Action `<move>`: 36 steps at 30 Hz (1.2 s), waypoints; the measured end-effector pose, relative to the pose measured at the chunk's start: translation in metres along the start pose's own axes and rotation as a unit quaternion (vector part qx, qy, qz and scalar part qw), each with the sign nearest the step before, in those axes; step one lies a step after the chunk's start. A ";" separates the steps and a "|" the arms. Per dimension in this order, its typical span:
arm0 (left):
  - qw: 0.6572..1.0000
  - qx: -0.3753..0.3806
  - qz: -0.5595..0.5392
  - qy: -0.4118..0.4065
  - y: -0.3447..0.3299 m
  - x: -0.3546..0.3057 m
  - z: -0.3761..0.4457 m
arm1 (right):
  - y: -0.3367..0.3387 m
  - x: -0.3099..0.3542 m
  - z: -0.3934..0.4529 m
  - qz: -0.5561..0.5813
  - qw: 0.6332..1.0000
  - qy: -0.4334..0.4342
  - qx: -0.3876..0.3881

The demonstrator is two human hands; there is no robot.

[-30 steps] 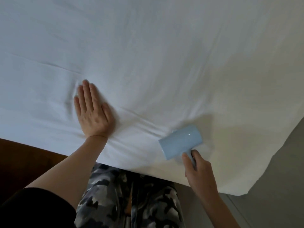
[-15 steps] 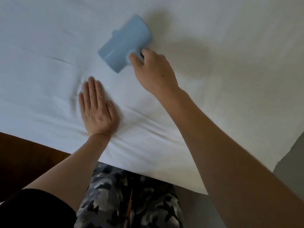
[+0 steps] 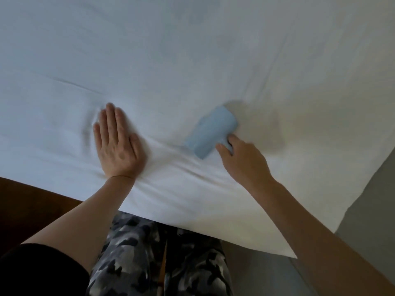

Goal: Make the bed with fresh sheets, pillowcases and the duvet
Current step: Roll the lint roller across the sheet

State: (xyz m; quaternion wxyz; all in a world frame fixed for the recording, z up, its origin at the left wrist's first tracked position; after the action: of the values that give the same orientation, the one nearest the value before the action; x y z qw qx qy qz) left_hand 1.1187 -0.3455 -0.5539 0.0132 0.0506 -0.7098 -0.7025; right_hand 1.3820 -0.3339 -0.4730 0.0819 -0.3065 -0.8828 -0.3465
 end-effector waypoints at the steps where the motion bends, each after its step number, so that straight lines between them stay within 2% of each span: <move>1: 1.000 -0.001 0.002 0.001 0.000 0.000 0.000 | 0.001 -0.018 -0.012 -0.012 1.000 -0.017 0.004; 5: 1.000 -0.006 -0.001 0.002 -0.001 0.000 -0.001 | 0.004 -0.080 -0.053 -0.055 0.997 -0.050 0.029; 11: 1.000 -0.011 -0.006 0.003 -0.003 0.001 -0.001 | 0.009 -0.114 -0.094 -0.041 0.999 -0.031 -0.016; 15: 1.000 -0.017 -0.011 0.000 -0.003 0.002 -0.002 | 0.000 -0.077 -0.093 -0.029 0.998 0.050 0.003; 19: 1.000 -0.021 -0.015 0.001 -0.002 0.003 -0.003 | -0.016 -0.003 -0.049 -0.036 0.988 0.152 -0.014; 23: 0.998 -0.027 -0.025 0.044 -0.002 0.004 -0.003 | -0.019 0.083 0.006 0.056 0.983 0.167 -0.055; 26: 0.997 -0.025 -0.024 0.075 -0.002 0.006 -0.003 | -0.024 0.124 0.035 0.053 0.985 0.162 -0.037; 30: 0.997 -0.046 -0.021 0.061 -0.004 0.006 -0.004 | -0.039 0.122 0.045 0.000 0.986 0.164 -0.015; 36: 0.998 -0.050 -0.014 0.037 -0.004 0.005 -0.005 | -0.030 0.061 0.024 0.003 0.987 0.155 -0.037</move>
State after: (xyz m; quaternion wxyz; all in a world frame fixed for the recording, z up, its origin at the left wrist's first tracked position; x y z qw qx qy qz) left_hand 1.1140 -0.3514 -0.5581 0.0319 0.0858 -0.6724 -0.7345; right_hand 1.3165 -0.3054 -0.4864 0.2070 -0.2542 -0.8451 -0.4223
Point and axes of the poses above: each hand's wrist, its own z-axis towards the middle knuckle, its own y-axis out of the back of the hand, x = y × z, the point moved 3 cm from there along z, towards the middle knuckle, and after that the axes turned 8 degrees about z, right-handed, at the moved point
